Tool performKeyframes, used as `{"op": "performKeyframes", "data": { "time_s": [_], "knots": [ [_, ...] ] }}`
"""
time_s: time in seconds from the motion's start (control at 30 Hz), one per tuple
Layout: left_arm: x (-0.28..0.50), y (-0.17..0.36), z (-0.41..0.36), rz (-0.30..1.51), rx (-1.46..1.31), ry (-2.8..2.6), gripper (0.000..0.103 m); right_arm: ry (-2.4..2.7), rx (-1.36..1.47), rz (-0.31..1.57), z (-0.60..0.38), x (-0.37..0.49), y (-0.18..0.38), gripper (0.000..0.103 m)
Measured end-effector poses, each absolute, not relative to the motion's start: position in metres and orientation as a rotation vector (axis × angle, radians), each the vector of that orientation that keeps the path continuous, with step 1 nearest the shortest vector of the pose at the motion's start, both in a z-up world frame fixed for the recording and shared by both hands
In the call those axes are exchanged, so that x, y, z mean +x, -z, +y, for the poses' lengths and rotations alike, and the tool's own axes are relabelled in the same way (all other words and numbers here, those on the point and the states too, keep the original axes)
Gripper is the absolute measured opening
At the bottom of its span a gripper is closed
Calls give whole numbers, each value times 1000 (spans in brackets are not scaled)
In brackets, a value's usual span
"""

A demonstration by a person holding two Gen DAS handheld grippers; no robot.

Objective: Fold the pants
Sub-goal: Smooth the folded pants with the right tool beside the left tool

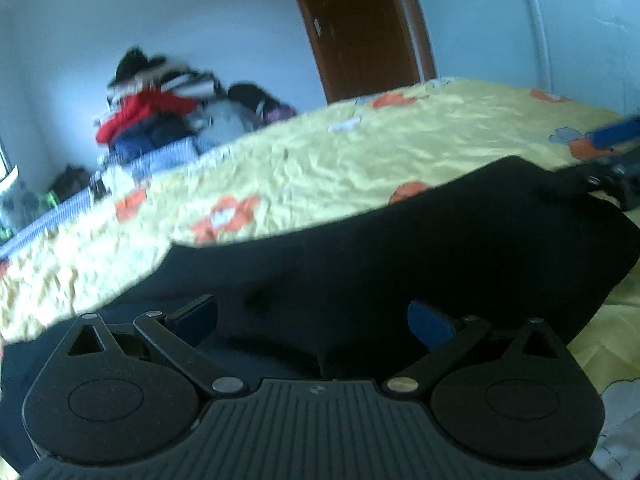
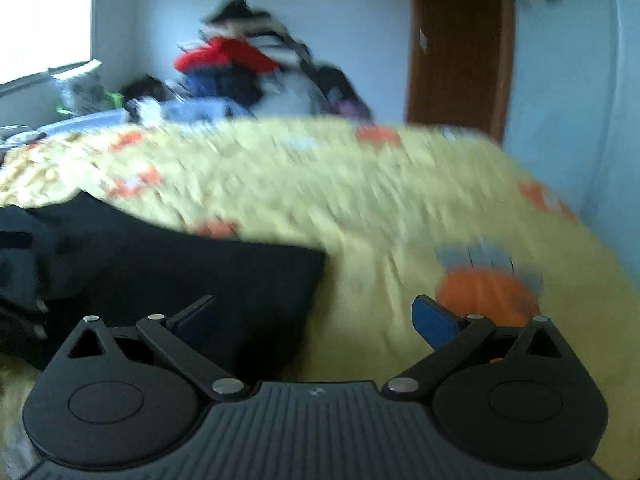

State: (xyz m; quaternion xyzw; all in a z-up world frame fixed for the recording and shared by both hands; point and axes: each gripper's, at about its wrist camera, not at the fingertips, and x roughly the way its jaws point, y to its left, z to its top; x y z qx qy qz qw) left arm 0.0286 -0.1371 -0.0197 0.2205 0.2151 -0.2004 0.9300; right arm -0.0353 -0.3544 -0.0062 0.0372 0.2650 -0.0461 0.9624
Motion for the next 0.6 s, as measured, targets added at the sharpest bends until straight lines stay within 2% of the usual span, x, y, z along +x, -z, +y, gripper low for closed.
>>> {"op": "performKeyframes", "data": {
  "time_s": [0.07,0.17,0.3,0.5,0.6],
  "knots": [
    [27,16,-140,395,466,394,103,-10,82,523,-348,-24,-1,103],
    [31,20,-144,435,477,413,103,-123,68,553,-333,2,-1,102],
    [34,29,-138,460,421,431,103,-164,52,688,-326,40,23,103],
    [35,19,-122,453,333,376,103,-93,58,636,-320,18,12,103],
    [38,17,-113,469,321,345,103,-123,91,672,-317,16,19,103]
  ]
}}
